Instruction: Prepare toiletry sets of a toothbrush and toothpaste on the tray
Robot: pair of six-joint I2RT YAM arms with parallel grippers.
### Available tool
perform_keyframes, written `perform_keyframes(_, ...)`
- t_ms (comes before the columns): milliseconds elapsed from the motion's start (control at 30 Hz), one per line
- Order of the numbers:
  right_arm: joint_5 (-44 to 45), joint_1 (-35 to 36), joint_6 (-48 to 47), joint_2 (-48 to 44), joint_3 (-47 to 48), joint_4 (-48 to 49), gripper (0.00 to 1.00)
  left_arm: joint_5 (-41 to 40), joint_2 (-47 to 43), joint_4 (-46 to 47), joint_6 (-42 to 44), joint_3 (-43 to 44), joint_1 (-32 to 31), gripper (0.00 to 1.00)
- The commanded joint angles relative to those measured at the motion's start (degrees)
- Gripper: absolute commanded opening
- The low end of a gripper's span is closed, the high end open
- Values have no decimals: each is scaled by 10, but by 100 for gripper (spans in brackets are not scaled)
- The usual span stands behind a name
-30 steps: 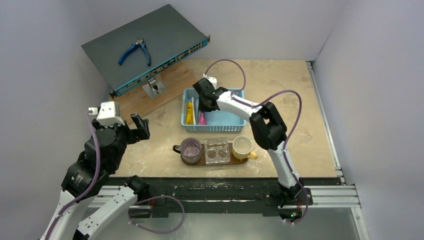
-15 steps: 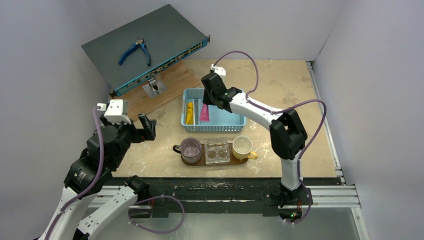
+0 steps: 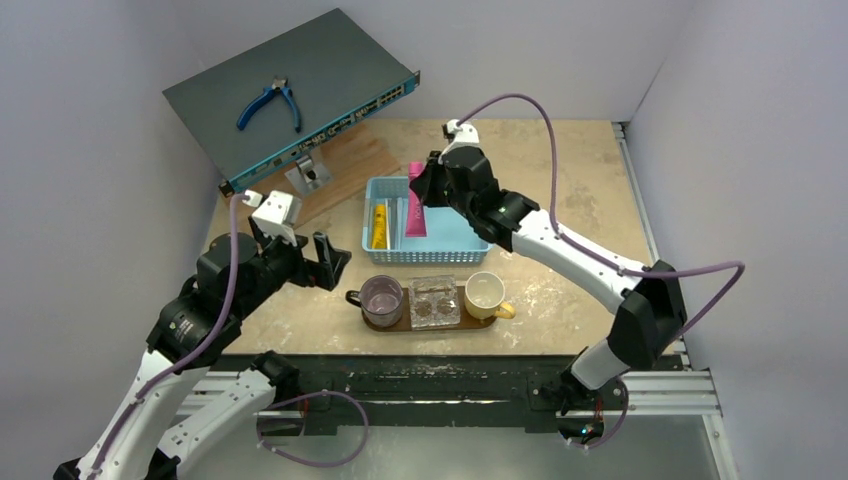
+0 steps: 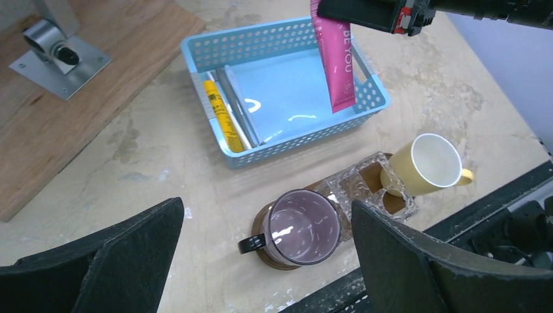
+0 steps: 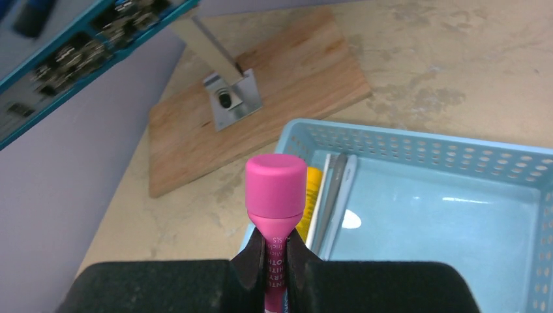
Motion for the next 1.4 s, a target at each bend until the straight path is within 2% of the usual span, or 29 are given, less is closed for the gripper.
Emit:
perform_keyframes(0, -56, 37, -77, -55, -17, 51, 0, 70, 1, 41, 13, -5, 4, 100)
perform_keyframes(467, -86, 155, -262, -173, -73, -17, 0, 175, 14, 60, 3, -8, 4, 100)
perform_keyframes(700, -44, 234, -328, -190, -92, -44, 0, 272, 16, 88, -27, -16, 3, 100)
perform_keyframes(933, -7, 291, -391, -217, -130, -30, 0, 289, 31, 39, -56, 6, 4, 100)
perform_keyframes(1167, -8, 332, -436, -237, -152, -4, 0, 319, 75, -16, -85, 29, 4, 100)
perform_keyframes(1367, -8, 351, -451, -233, -145, -6, 0, 373, 114, -16, -96, 21, 4, 95)
